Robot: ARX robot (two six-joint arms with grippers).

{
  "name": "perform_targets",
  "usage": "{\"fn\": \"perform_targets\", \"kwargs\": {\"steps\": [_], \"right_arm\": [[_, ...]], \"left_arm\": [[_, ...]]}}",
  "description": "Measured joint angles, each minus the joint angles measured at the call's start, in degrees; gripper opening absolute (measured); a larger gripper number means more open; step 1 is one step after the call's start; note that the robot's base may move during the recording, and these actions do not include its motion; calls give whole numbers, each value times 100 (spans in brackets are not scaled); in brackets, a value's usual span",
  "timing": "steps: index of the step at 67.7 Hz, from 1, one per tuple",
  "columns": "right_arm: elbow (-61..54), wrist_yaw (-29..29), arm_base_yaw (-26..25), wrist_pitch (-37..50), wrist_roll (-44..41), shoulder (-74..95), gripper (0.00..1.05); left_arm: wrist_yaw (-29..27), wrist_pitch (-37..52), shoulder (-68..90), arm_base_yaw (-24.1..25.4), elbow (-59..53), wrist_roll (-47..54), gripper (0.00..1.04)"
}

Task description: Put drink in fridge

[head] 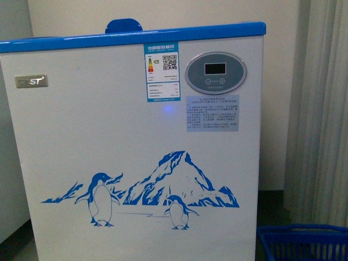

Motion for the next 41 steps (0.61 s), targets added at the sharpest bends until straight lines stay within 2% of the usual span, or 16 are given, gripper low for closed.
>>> {"fn": "perform_targets", "kwargs": {"steps": [27,30,33,36,41], "right_arm": [[0,11,0,-2,2,9,97],[361,787,136,-946,374,520,97],[828,1419,-17,-1873,669,1401,97],[1073,1589,-367,-2330,811,2221,97],[1147,1504,-951,-2116,820,3357,97]], "left_arm": [[0,0,9,0,0,0,97],[4,-2,13,0,0,0,97],[0,0,13,0,0,0,97],[2,-2,11,0,0,0,97],[0,0,11,0,0,0,97]]}}
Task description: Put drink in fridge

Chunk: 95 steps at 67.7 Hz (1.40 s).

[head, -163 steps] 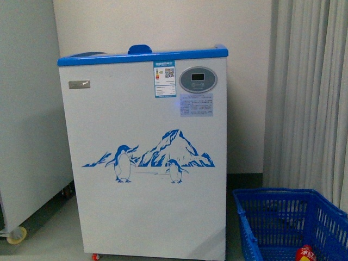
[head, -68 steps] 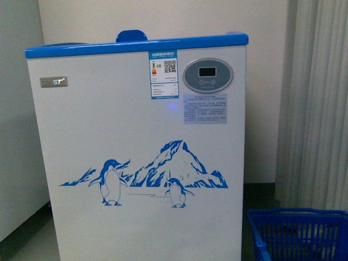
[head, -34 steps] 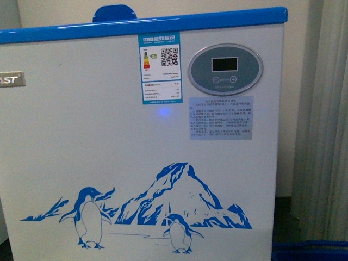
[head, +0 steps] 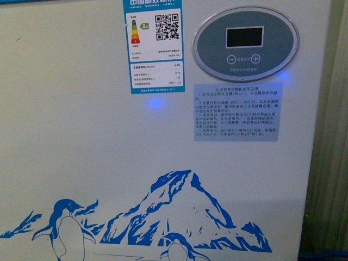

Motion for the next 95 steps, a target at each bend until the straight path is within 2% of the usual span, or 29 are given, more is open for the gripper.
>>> {"fn": "perform_targets", "kwargs": {"steps": [6,13,24,36,48,66,81,95], "right_arm": [[151,-109,-664,1025,-87,1668,97],[522,-61,-997,2420,-260,3464,97],[1228,105,-1154,4068,-372,6238,97],[2144,199,-1137,4887,-267,8533,97],[3095,280,-1051,4959,-74,10010,97],[4656,297,-1019,4492,413,11766,97],[5718,140,-918,4000,839,12640,97],[6592,227,-861,3554,1016,13265,97]], "left_arm": [[0,0,0,0,0,0,97],[0,0,0,0,0,0,97],[2,0,0,0,0,0,97],[2,0,0,0,0,0,97],[0,0,0,0,0,0,97],[0,0,0,0,0,0,97],[0,0,0,0,0,0,97],[0,0,0,0,0,0,97]]}}
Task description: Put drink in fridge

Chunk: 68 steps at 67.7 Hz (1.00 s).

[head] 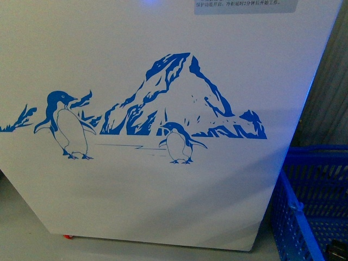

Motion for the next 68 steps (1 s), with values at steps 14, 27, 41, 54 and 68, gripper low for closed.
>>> {"fn": "perform_targets", "kwargs": {"steps": [14,27,41,54,68], "right_arm": [[413,-59,-101,-376,15,365,97],[391,-203,-146,-382,-7,354,80],[-122,-417,-166,-153,-87,22,57],[-1119,-767,-87,142,-79,-811,46],[-2389,-1296,103,238,-83,-2706,42]], "left_arm": [[0,0,0,0,0,0,97],[0,0,0,0,0,0,97],[0,0,0,0,0,0,97],[0,0,0,0,0,0,97],[0,0,0,0,0,0,97]]}}
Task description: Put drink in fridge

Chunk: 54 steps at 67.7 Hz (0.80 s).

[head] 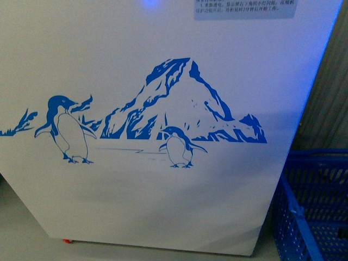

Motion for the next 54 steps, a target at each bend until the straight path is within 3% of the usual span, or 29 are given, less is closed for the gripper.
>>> {"fn": "perform_targets", "kwargs": {"steps": [16,22,37,54], "right_arm": [[-1390,-669,72,-704,-87,-2966,41],[-1836,-809,94,-1272,-358,-4881,41],[-1537,-879,181,-1296,-1080,-8196,41],[-1217,-695,496,-1504,-1414,-9980,41]], "left_arm": [[0,0,0,0,0,0,97],[0,0,0,0,0,0,97],[0,0,0,0,0,0,97],[0,0,0,0,0,0,97]]}}
